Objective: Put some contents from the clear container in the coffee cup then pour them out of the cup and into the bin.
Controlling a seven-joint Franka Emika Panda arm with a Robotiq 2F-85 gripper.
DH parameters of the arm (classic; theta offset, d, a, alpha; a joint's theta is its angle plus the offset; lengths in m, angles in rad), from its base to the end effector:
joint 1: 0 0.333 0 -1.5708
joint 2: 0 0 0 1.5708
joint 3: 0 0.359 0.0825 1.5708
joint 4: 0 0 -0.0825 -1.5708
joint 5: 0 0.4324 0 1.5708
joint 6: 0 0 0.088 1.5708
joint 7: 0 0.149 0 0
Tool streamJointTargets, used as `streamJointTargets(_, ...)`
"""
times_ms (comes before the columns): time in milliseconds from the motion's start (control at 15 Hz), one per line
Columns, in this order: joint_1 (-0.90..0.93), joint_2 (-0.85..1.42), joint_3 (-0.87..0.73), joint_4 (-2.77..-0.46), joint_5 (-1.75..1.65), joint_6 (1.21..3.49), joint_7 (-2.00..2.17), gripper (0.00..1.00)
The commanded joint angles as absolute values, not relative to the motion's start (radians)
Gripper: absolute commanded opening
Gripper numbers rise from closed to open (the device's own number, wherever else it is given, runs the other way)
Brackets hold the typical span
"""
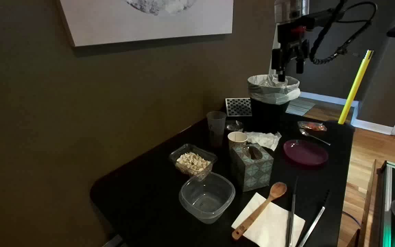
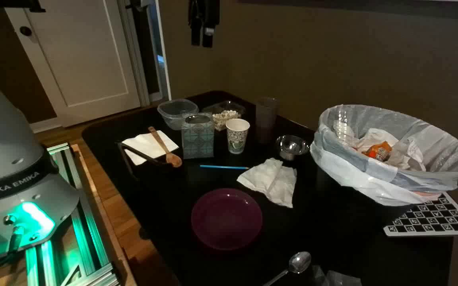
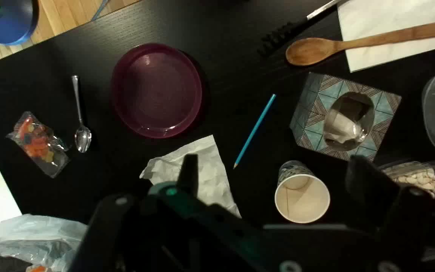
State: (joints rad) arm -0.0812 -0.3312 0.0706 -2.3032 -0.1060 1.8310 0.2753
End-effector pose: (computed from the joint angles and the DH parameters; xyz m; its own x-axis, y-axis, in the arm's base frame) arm 0.4579 -0.0168 0.4471 0.9597 -0.2605 -0.1052 -0.2430 -0.9576 0.1546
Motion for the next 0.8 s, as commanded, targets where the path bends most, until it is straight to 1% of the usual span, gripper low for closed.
streamJointTargets(0, -0.067, -0.331, 0.058, -2.302, -0.110, 1.829, 0.278, 1.00)
streamJointTargets(400, -0.057, -0.305, 0.061, -2.293, -0.097, 1.853, 0.270, 1.00)
streamJointTargets(533, -0.027, -0.246, 0.076, -2.285, -0.071, 1.963, 0.259, 1.00)
streamJointTargets(733, 0.022, -0.137, 0.107, -2.266, -0.054, 2.212, 0.255, 1.00)
